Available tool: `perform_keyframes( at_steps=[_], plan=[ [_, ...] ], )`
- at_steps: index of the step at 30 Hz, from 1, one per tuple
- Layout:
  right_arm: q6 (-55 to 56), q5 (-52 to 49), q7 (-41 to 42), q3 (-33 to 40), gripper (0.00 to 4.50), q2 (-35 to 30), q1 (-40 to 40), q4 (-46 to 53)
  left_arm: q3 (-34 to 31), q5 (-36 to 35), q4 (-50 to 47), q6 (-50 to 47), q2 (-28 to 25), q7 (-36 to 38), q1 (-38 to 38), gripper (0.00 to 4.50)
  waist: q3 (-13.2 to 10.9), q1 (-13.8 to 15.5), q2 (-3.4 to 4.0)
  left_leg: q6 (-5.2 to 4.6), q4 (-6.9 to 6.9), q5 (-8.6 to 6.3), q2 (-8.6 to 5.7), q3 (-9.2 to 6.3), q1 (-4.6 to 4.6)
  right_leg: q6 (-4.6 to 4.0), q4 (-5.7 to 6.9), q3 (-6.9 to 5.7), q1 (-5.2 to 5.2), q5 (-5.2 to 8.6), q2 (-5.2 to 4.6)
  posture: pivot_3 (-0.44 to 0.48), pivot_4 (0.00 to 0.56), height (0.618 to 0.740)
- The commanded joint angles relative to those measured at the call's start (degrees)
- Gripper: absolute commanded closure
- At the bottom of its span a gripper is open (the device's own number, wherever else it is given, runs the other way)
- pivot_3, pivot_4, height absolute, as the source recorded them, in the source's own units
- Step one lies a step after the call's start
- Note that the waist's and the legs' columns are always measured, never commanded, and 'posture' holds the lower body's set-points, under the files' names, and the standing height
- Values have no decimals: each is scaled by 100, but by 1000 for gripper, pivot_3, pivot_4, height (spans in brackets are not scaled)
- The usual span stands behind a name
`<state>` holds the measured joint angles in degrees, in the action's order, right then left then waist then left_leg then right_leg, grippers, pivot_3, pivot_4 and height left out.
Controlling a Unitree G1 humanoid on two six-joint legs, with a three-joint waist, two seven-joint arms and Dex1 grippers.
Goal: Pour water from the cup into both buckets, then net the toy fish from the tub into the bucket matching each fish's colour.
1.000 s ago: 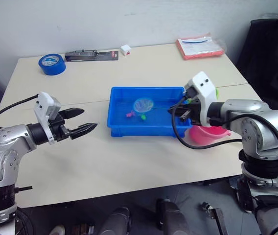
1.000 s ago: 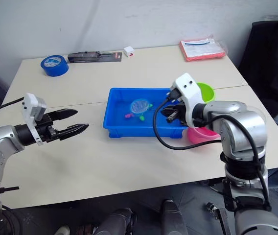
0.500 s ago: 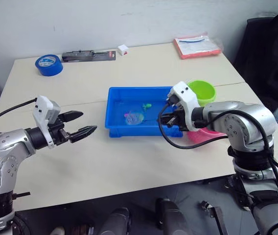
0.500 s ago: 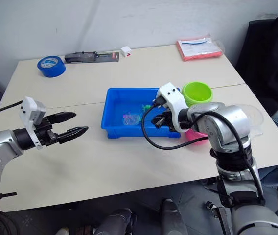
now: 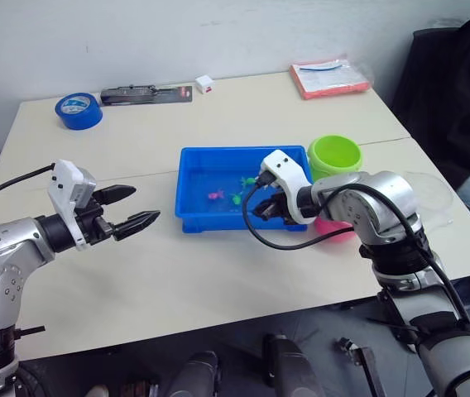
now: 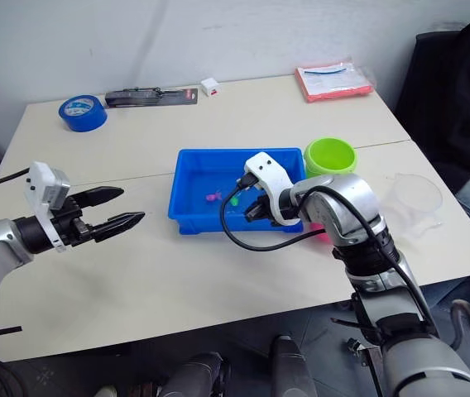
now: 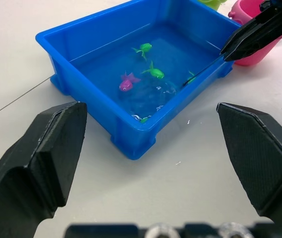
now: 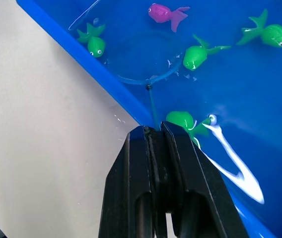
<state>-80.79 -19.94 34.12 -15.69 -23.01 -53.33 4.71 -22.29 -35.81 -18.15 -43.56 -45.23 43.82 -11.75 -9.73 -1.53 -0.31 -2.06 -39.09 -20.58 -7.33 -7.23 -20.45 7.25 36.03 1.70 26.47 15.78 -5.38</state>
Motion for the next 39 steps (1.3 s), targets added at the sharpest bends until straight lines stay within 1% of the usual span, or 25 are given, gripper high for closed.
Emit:
perform_keyframes(
  at_steps=[1,5,10,19,25,29,35,39],
  plan=[
    [248,119,-140,-96,3710,158,-184,-265,-200,-128,-251,14,-117,-19,48,0,0,-8,0,0,0,0,0,0,0,0,0,0,0,0,0,0,150,740],
    [610,297,-322,-68,3710,372,-339,-744,-230,-152,-276,4,-166,-36,60,0,0,-26,1,0,-1,0,1,1,1,0,3,1,1,0,2,0,150,740],
    [990,372,-386,77,3710,500,-471,-961,-245,-177,-286,6,-200,-41,81,0,0,-26,1,0,2,0,-1,1,0,0,1,-1,3,0,1,0,150,740],
    [706,35,-291,497,3710,447,-529,-409,-106,-207,-195,89,-167,30,-18,0,-1,-27,2,0,2,0,1,1,0,-1,1,-1,3,0,1,0,150,740],
    [614,-271,-201,921,3710,92,-188,401,145,-179,9,302,-125,294,-258,0,-1,-3,2,0,1,0,0,0,0,-1,-1,-2,0,0,0,0,150,740],
    [1048,-235,-127,942,3710,-307,198,830,315,-154,156,451,-107,488,-400,0,-1,-1,1,-1,1,-1,-1,-1,-1,-1,-4,-1,-1,0,-1,0,150,740],
    [1468,-374,-12,1634,3710,-1050,1044,1748,816,-44,489,674,2,741,-851,0,-1,11,1,-1,2,-1,0,1,-2,0,-3,0,1,0,-1,0,150,740],
    [1442,-514,-22,2171,3710,-1370,1388,2056,1138,26,708,843,134,902,-1072,0,-1,-3,1,-2,3,-2,0,6,-1,0,-3,3,2,0,0,0,150,740]
  ],
)
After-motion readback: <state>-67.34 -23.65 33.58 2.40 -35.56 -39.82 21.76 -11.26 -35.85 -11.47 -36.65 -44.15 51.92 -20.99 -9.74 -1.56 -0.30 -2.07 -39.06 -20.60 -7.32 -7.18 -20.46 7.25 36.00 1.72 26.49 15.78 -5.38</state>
